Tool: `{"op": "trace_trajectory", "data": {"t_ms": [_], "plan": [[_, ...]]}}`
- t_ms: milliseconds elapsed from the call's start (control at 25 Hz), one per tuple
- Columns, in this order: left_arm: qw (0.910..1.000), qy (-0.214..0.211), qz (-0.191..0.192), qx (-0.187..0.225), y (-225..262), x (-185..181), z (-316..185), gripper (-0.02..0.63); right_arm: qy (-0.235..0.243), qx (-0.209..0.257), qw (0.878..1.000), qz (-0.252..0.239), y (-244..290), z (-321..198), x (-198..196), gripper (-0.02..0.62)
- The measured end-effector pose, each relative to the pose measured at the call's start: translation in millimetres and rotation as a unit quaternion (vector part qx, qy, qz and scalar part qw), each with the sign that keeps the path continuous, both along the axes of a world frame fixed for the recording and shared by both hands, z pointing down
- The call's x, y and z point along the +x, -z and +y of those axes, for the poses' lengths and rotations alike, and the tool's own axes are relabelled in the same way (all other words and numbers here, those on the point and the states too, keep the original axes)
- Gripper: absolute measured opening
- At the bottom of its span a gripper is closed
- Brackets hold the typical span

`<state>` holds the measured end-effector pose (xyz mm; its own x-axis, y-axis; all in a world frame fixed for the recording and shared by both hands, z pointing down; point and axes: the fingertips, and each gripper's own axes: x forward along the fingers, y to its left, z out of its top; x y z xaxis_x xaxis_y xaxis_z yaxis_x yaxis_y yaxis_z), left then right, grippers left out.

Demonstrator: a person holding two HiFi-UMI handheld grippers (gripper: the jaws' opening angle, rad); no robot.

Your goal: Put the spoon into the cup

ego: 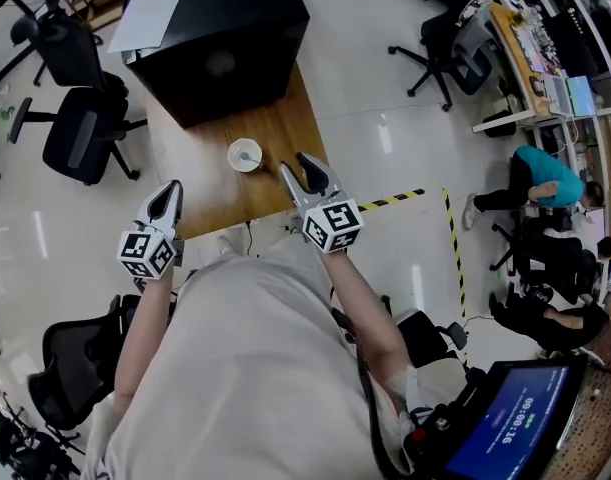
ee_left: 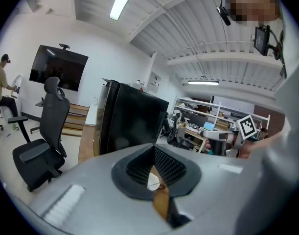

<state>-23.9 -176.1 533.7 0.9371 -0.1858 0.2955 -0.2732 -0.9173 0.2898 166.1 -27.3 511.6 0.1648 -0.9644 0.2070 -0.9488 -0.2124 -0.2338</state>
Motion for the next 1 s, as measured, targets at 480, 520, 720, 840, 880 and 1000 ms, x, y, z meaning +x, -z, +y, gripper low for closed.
{"op": "trace_trajectory", "data": {"t_ms": [480,520,720,840,880,1000], "plan": [[0.9999,0.010,-0.011,-0.001,-13.3,-39.3,-17.5,0.005,-0.023,0.027,0.999,-0.016,5.2,-7.5,-22.2,0.152],[0.9999,0.009,-0.008,0.000,-11.5,-40.2,-16.5,0.005,-0.021,0.031,0.999,-0.013,10.9,-8.1,-23.4,0.152],[0.9999,0.006,0.012,-0.006,-7.2,-46.1,-11.9,0.005,-0.018,0.037,0.999,0.009,37.1,-11.1,-34.3,0.147],[0.9996,0.004,0.019,-0.020,-6.8,-55.7,-7.3,0.005,-0.021,0.042,0.999,0.003,47.5,-12.9,-48.1,0.147],[0.9995,0.002,0.021,-0.025,-6.4,-59.7,-4.6,0.005,-0.022,0.044,0.999,0.000,50.9,-13.0,-53.4,0.147],[0.9990,-0.006,0.025,-0.036,-5.6,-68.4,4.0,0.005,-0.019,0.049,0.999,0.007,62.8,-11.0,-66.7,0.147]]}}
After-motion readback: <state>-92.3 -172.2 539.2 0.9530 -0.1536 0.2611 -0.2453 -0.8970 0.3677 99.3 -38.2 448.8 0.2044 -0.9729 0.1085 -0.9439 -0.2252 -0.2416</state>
